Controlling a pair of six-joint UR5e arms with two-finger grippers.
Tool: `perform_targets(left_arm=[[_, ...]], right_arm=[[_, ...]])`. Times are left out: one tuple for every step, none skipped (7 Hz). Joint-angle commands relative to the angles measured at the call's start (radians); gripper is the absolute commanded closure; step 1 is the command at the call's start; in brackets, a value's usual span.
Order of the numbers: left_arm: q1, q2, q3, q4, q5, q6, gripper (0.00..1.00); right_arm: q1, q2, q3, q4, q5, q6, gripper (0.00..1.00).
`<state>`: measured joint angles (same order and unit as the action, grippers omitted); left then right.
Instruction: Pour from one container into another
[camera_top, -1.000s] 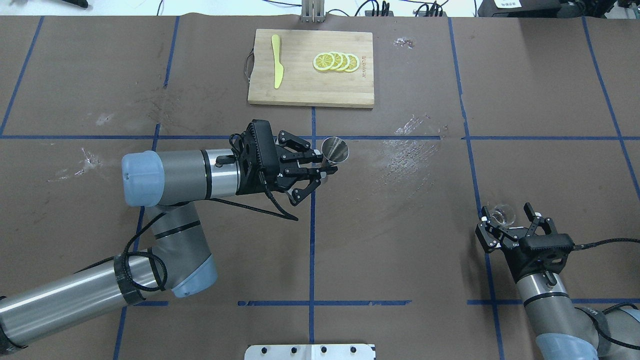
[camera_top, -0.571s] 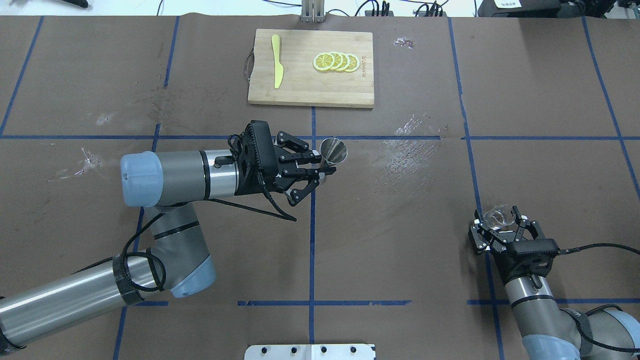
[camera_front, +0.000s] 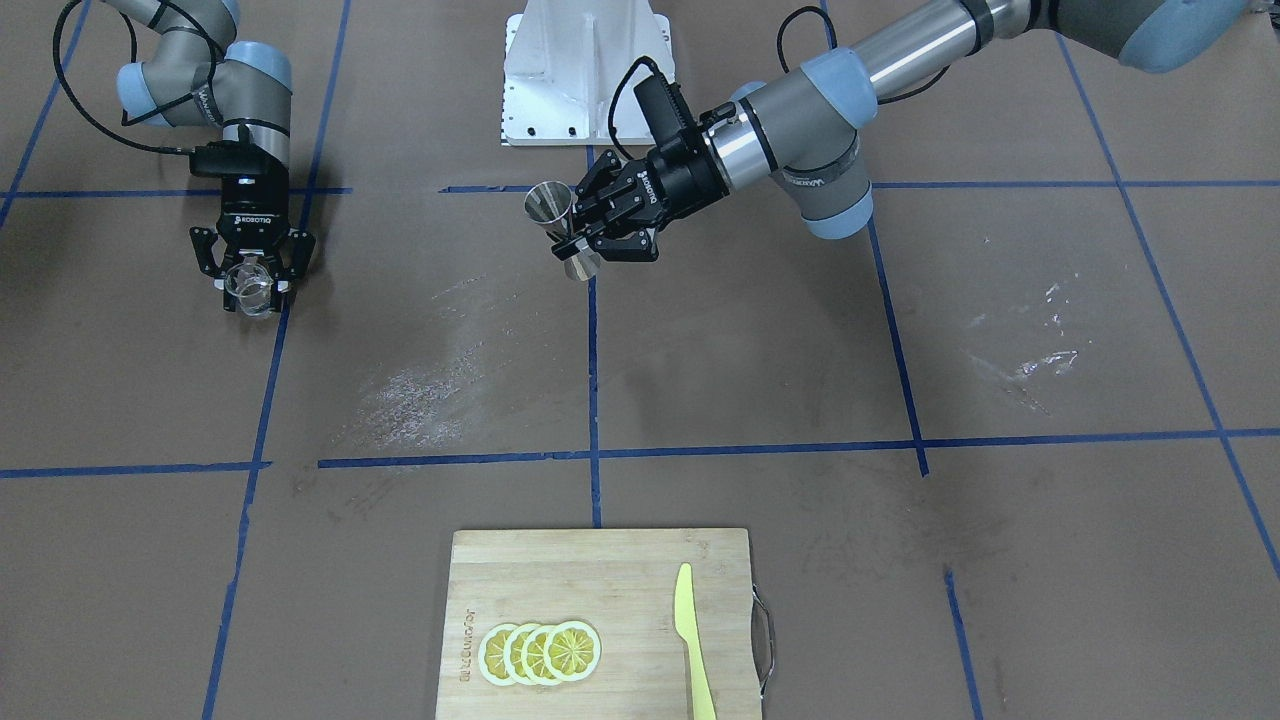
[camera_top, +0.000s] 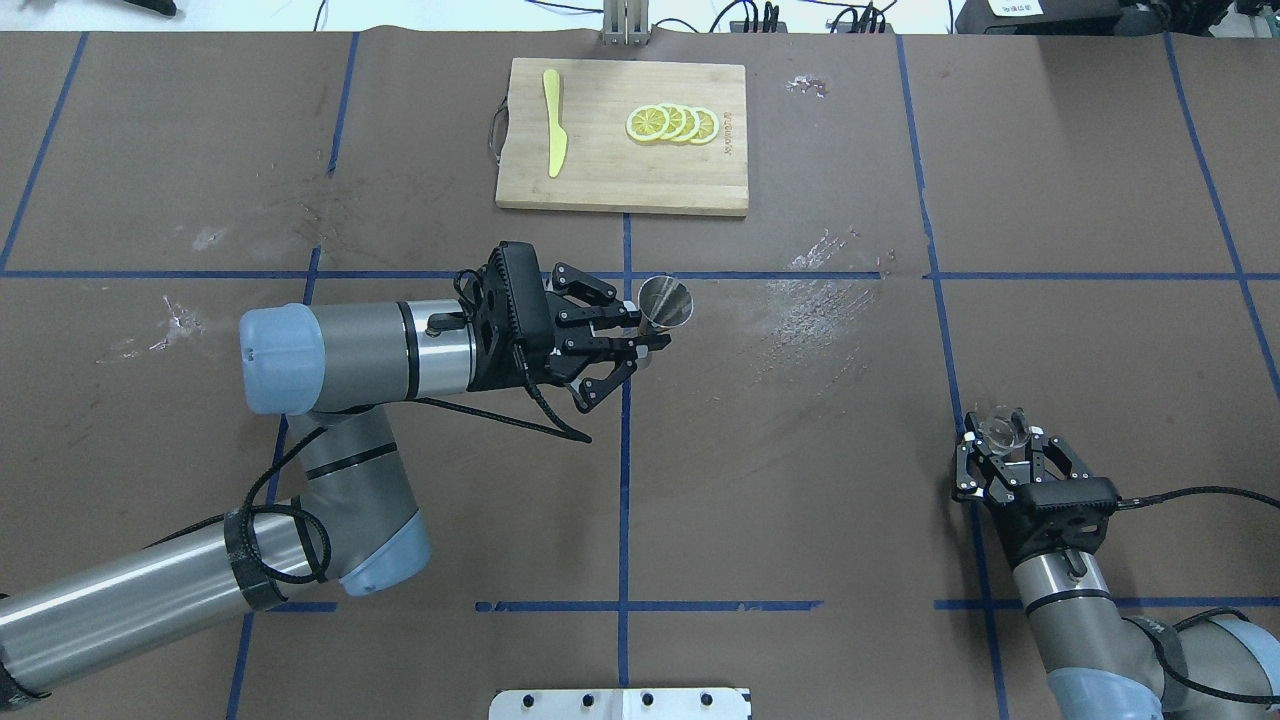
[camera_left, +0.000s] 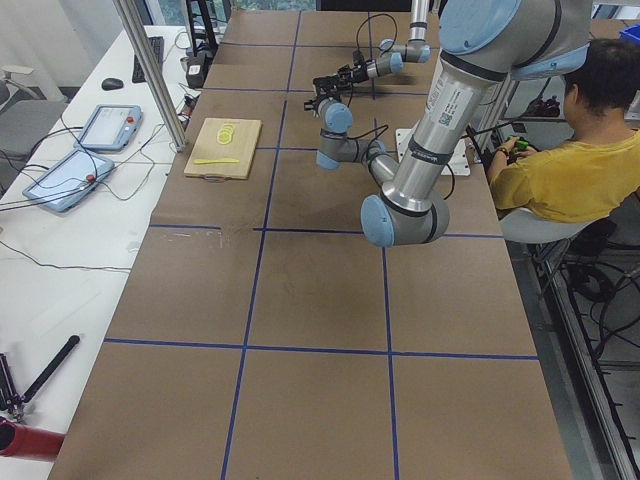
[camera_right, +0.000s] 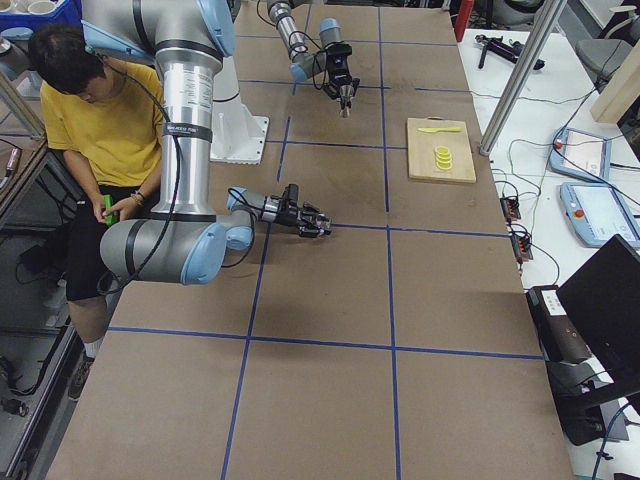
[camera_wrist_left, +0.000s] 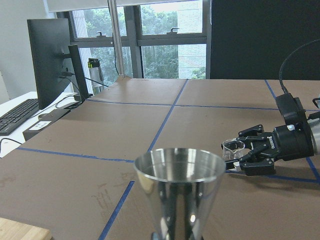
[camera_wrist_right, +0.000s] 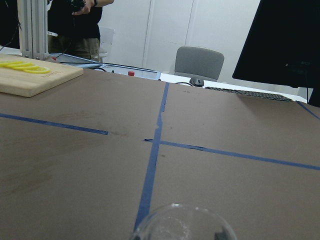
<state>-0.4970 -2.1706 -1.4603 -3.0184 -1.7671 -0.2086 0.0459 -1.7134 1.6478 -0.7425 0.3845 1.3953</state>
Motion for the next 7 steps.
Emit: perform_targets(left_arm=[[0.000,0.000,0.000,-0.001,-0.002,0.000,1.00],[-0.002,0.000,0.000,-0.001,-0.002,0.000,1.00],[-0.002,0.000,0.000,-0.002,-0.002,0.001,1.00],[-0.002,0.000,0.000,-0.002,-0.002,0.002,1.00],[-0.002,0.000,0.000,-0.002,-0.002,0.002,1.00],[0.000,0.002,-0.002,-0.004,-0.002,0.002,1.00],[0.000,0.002,-0.002,-0.005,-0.002,0.002,1.00]], right_arm=[[0.006,-0.006,0.050,0.002,0.011,-0.034,1.00],[0.005,-0.008,0.102,0.044,0.017,-0.111,1.00],[0.005,-0.005,0.104,0.166,0.019,-0.218,1.00],[0.018,0.006,0.103,0.280,0.023,-0.345,1.00],[0.043,0.017,0.110,0.313,0.024,-0.471,1.00],[0.090,0.062,0.115,0.311,0.054,-0.523,1.00],[0.142,0.081,0.118,0.314,0.139,-0.579,1.00]])
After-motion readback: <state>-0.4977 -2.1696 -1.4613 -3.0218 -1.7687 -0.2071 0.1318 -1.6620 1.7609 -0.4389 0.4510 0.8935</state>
